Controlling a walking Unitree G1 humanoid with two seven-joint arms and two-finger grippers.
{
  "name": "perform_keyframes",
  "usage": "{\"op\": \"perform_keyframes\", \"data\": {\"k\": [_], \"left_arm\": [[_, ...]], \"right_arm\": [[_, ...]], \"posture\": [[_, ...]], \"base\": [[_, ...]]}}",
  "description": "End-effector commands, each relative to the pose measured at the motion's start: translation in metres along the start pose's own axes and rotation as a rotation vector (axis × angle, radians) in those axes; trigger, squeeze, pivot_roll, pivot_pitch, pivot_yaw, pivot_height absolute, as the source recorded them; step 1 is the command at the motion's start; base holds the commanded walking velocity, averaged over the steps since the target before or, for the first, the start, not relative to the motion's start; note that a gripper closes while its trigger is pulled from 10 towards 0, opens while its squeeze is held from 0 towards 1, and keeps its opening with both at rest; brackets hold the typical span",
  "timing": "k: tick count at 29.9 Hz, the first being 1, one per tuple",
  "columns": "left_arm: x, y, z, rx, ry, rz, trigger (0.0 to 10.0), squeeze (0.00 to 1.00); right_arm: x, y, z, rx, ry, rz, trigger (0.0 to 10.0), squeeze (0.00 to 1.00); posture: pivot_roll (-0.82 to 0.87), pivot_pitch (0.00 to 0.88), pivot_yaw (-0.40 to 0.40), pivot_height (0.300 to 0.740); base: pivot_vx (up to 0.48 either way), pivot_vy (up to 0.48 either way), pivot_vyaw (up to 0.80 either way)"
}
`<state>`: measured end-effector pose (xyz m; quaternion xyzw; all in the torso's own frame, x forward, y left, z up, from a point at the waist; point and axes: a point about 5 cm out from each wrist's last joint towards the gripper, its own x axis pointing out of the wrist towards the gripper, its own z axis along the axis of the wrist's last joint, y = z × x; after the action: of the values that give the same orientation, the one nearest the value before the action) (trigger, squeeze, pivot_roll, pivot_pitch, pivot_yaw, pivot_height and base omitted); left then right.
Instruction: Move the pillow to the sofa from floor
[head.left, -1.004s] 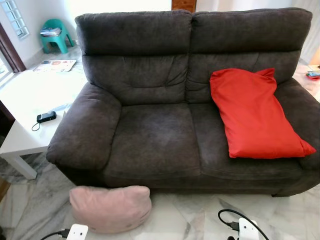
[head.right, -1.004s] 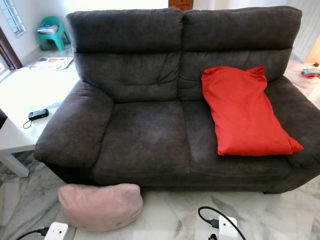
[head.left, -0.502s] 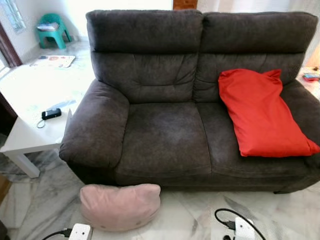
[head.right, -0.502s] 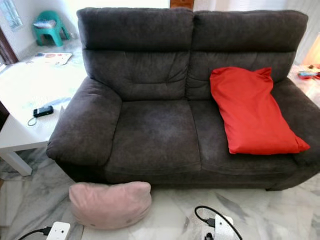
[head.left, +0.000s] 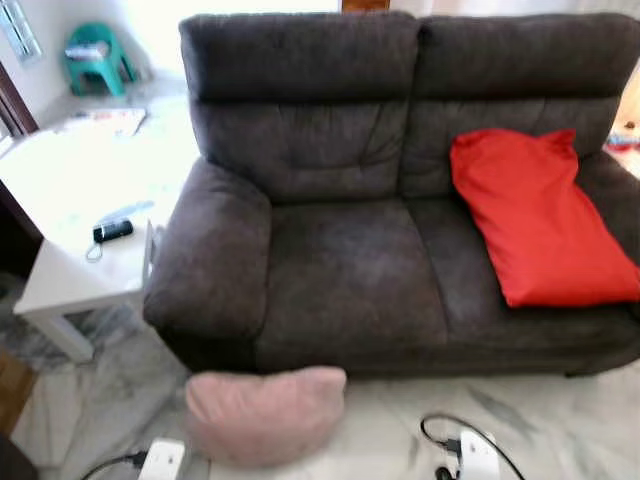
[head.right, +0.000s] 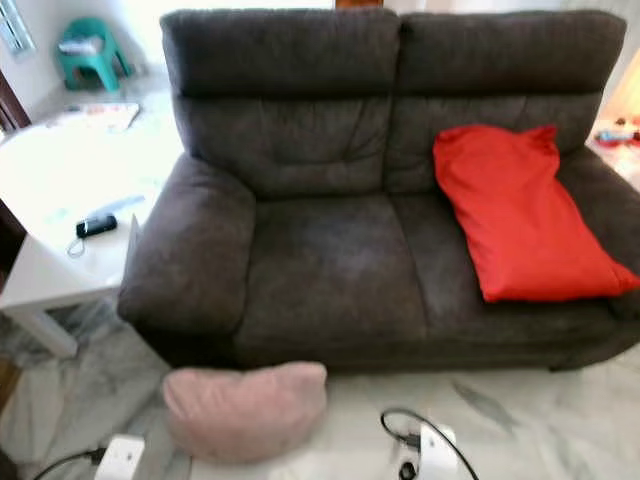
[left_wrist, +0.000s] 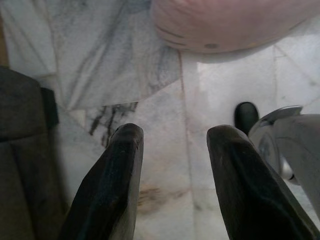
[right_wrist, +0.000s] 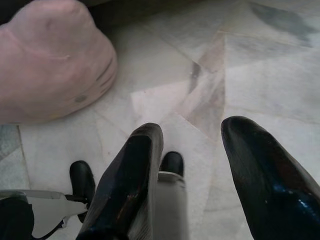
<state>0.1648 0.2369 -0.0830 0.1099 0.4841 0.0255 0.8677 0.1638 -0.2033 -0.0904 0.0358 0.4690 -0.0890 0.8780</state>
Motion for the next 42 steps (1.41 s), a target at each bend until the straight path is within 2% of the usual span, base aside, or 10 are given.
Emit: {"op": "perform_keyframes", "data": {"k": [1, 5, 17, 24, 35, 42], "left_arm": [[0.000, -0.004, -0.003, 0.010, 0.014, -0.010, 10.0, 0.00], [-0.001, -0.004, -0.005, 0.013, 0.015, -0.011, 10.0, 0.00], [0.000, -0.006, -0.002, 0.010, 0.001, -0.013, 10.0, 0.00], [0.000, -0.012, 0.000, 0.019, -0.013, -0.024, 10.0, 0.00], [0.002, -0.021, 0.009, -0.022, -0.041, -0.047, 10.0, 0.00], [0.002, -0.022, 0.011, -0.024, -0.046, -0.045, 10.0, 0.00]], "right_arm": [[-0.002, -0.005, -0.007, -0.008, 0.018, -0.010, 10.0, 0.00], [-0.002, -0.005, -0.009, 0.001, 0.027, -0.009, 10.0, 0.00], [-0.002, -0.008, -0.010, 0.011, 0.032, -0.006, 10.0, 0.00], [-0.003, -0.011, -0.010, 0.018, 0.032, -0.010, 10.0, 0.00], [-0.003, -0.014, -0.010, 0.041, 0.027, -0.011, 10.0, 0.00], [-0.003, -0.015, -0.009, 0.039, 0.025, -0.013, 10.0, 0.00]], "posture": [[0.11, 0.000, 0.017, 0.740], [0.11, 0.000, 0.017, 0.740], [0.11, 0.000, 0.014, 0.740], [0.11, 0.000, 0.016, 0.740], [0.11, 0.000, 0.015, 0.740], [0.12, 0.000, 0.014, 0.740]], "base": [[0.000, 0.334, 0.67], [0.000, 0.332, 0.80], [0.000, 0.325, 0.00], [0.000, 0.000, 0.00], [0.000, 0.000, 0.00], [0.295, 0.000, 0.00]]}}
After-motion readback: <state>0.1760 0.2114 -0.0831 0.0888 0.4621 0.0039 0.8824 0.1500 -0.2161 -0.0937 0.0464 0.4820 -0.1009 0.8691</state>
